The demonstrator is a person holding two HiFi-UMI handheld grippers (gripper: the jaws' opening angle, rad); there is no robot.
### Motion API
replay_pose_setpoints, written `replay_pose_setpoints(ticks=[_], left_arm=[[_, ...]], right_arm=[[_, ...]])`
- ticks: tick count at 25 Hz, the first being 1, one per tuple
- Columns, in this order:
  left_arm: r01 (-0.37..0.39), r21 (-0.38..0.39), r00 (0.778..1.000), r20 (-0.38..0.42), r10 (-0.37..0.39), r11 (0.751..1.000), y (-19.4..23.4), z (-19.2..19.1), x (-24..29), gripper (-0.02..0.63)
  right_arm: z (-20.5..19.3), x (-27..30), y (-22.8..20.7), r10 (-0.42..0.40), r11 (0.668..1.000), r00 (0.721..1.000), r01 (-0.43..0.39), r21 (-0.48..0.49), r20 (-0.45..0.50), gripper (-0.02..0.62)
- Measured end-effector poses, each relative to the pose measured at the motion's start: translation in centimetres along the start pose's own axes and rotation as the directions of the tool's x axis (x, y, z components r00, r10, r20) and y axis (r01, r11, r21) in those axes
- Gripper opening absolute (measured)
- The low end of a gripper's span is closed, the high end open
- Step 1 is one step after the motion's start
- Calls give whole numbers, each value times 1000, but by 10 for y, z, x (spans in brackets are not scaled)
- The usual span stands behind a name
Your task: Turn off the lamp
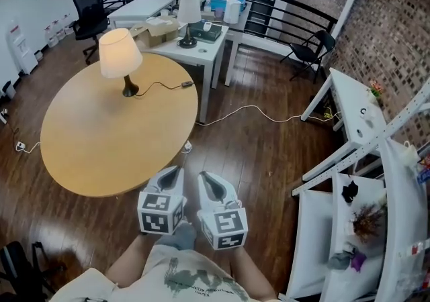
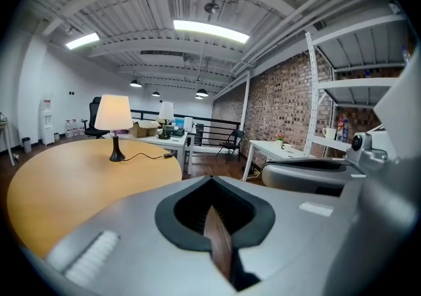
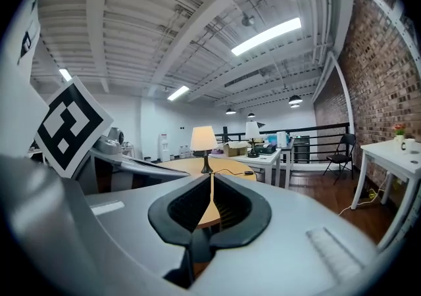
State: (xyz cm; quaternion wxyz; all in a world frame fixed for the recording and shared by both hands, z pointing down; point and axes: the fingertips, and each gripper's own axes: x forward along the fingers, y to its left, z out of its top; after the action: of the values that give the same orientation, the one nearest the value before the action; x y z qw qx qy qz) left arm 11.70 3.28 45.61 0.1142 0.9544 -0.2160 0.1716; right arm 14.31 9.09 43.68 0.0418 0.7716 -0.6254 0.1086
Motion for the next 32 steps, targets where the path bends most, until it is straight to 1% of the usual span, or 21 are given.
replay_pose_setpoints(ticks=[8,14,18,22,26,32], left_arm=[[-16,-54,1000,-8,16,998,43,28,73,-3],[-34,-77,999,-13,34,996,79,51,115,-3],[-53,-108,999,-10,52,993,114,63,132,-3],[-69,-114,998,-4,69,991,141,74,145,-2],[-82,-147,997,0,82,986,163,76,153,-3],[-88,-190,996,5,90,978,185,78,172,-2]], right_arm=[[12,80,-39,10,1000,999,-10,-5,-38,15],[28,144,-57,46,999,998,-46,10,-53,19],[36,189,-56,84,996,995,-83,23,-62,28],[47,225,-51,103,995,992,-103,-5,-68,28],[50,247,-41,127,991,988,-129,-24,-84,31],[42,279,-44,139,989,982,-144,-33,-125,37]])
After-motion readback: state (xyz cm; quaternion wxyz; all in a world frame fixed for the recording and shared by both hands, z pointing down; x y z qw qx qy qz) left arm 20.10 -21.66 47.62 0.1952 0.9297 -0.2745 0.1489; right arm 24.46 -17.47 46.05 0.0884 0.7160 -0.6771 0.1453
